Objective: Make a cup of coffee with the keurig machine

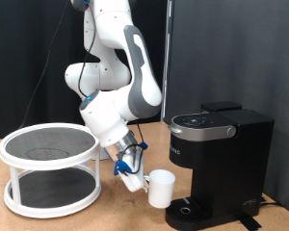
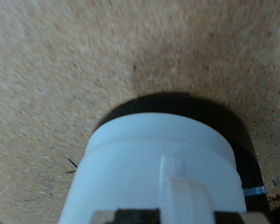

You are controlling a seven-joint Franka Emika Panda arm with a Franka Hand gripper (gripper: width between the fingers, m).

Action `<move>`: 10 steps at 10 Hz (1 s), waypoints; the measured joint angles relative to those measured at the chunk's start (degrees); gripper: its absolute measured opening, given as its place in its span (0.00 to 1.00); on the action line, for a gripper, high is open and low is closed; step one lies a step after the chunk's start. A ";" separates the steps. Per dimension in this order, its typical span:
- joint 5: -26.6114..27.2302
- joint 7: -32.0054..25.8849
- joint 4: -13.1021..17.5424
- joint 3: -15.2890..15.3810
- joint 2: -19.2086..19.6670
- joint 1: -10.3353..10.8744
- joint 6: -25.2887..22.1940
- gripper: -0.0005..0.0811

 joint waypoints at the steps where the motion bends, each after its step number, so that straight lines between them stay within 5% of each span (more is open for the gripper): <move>1: 0.98 -0.02 0.59 1.03 0.92 0.46 0.80 0.01; 10: 6.64 -2.57 1.99 4.55 2.67 1.35 3.13 0.01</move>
